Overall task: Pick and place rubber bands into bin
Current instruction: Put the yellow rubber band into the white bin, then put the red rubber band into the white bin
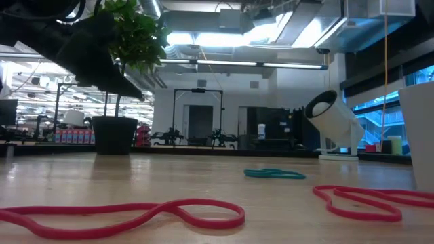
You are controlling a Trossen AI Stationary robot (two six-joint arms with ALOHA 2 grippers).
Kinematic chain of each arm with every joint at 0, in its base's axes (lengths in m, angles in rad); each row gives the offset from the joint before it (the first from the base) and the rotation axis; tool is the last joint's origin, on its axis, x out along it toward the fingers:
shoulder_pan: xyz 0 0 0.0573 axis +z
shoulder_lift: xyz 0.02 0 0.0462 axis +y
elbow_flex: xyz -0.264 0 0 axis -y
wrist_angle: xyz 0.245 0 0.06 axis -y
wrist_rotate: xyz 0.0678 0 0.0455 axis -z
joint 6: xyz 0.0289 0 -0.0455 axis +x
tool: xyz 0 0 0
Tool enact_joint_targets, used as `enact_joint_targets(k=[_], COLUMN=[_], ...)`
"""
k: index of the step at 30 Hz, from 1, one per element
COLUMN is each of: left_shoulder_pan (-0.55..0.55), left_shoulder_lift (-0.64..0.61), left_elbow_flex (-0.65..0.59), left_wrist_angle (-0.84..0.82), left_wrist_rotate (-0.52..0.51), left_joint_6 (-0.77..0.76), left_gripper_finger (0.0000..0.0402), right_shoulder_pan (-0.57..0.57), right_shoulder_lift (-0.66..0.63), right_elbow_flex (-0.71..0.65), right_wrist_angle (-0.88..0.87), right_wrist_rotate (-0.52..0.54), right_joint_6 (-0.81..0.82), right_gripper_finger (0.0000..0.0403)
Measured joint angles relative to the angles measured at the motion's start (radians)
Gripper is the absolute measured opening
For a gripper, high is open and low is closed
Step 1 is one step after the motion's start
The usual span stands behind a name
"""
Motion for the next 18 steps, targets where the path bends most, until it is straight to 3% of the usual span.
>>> enact_joint_targets(k=[8, 14, 18], left_shoulder_pan=[-0.002, -0.046, -0.085], left_shoulder_lift=[0.004, 0.077, 0.213], left_elbow_flex=[0.001, 0.104, 0.236], left_wrist_angle=[0.118, -0.078, -0.149], left_wrist_rotate=[0.069, 0.037, 0.035], left_joint_6=[0.007, -0.075, -0.072], left_gripper_finger=[0.0199, 0.0186, 0.0179], right_shoulder_pan=[0.001, 0.0, 0.0], right_shoulder_lift=[-0.159, -0.266, -0.316], right_elbow_flex=[0.0, 0.0, 0.0], right_wrist_angle=[-0.123, -0.208, -0.284], right_wrist_rotate=[0.135, 0.176, 0.355], right_joint_6=[-0.084, -0.069, -0.073], right_gripper_finger=[0.0206, 0.0198, 0.0185])
